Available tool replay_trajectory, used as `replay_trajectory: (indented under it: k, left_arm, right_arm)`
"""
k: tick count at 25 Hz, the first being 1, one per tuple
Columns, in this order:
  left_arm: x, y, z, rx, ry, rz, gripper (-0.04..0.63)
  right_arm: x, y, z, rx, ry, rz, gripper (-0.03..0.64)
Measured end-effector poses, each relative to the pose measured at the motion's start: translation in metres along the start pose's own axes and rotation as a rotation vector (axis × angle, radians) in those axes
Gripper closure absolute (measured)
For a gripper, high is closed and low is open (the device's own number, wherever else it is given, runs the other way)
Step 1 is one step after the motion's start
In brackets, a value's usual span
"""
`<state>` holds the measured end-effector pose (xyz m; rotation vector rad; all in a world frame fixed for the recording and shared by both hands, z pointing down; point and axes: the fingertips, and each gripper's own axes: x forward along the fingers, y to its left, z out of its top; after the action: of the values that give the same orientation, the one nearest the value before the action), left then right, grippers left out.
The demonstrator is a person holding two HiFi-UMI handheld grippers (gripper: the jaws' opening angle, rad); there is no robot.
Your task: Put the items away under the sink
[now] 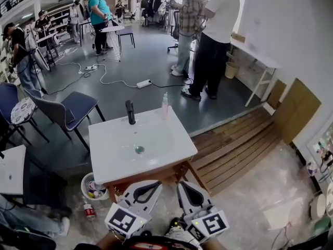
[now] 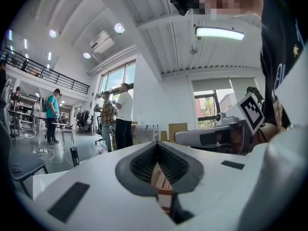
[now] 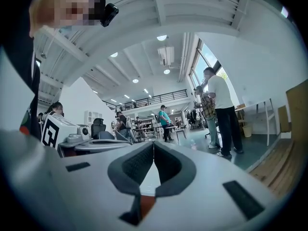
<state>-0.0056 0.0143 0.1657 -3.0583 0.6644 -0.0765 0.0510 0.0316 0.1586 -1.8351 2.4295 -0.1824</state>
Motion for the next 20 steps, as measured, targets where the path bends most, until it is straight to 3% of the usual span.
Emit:
replay_trajectory:
  k: [20]
  left_arm:
    - [0.072, 0.009, 0.001, 0.013, 0.020, 0.091, 0.588]
  right_arm:
    - [0.021, -0.077, 0.006, -0.009, -0.008, 0.082, 0.607]
